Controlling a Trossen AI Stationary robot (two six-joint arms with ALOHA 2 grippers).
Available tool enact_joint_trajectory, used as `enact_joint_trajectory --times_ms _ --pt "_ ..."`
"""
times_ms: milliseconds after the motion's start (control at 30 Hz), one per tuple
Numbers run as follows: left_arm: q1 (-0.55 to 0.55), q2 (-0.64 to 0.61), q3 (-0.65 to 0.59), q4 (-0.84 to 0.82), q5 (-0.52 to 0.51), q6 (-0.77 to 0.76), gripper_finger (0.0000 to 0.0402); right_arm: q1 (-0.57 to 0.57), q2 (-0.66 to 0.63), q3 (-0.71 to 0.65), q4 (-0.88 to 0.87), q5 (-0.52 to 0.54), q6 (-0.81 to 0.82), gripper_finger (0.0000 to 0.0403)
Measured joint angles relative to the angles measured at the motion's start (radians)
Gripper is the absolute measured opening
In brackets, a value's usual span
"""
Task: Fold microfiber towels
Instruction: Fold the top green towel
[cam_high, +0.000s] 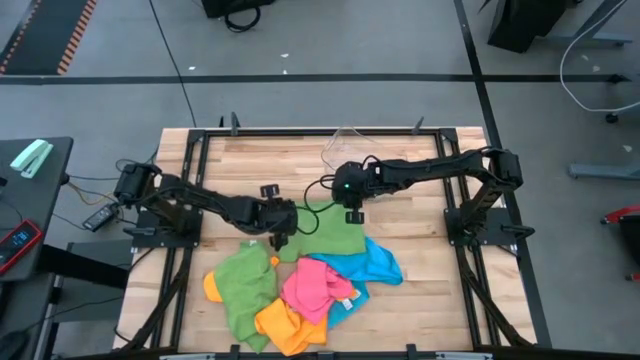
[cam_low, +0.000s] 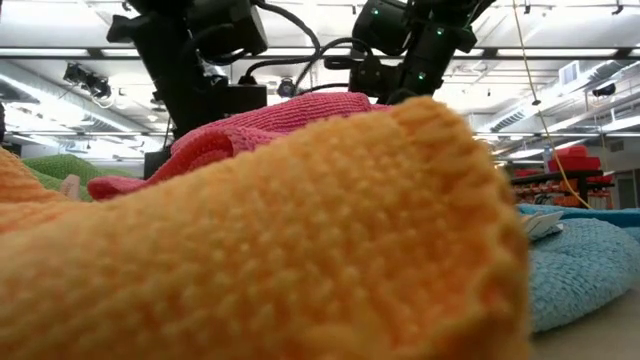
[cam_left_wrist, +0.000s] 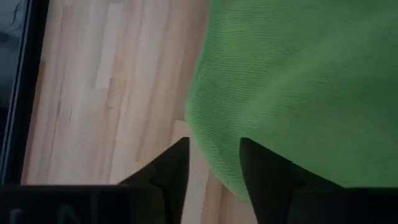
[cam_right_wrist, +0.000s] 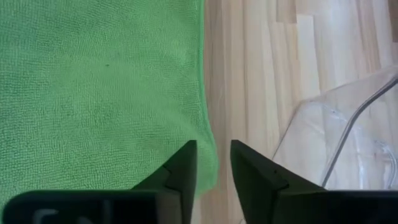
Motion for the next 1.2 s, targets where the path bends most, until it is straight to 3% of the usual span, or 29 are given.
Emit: enact_joint_trajectory --times_ms 267,533,733,967,1200 --pt "-0.095 -0.005 0.001 0.008 0.239 0.124 0.0174 -0.017 -0.007 0.042 -0.092 0.009 -0.006 0.0159" --pt "-0.207 -0.005 0.027 0.006 0.241 0.158 0.0192 0.059 -0.108 0.054 -0.083 0.008 0.002 0.0161" --pt "-0.257 0.029 0.028 0.077 0.239 0.137 0.0214 0.133 -0.101 0.048 -0.031 0.010 0.021 0.0161" --pt "-0.281 0.089 0.027 0.094 0.156 0.091 0.0247 0.235 -0.114 0.026 0.004 0.151 0.038 0.0161" --pt "-0.280 0.137 0.028 0.095 0.127 0.077 0.0247 0.291 -0.115 0.021 0.019 0.163 0.077 0.0161"
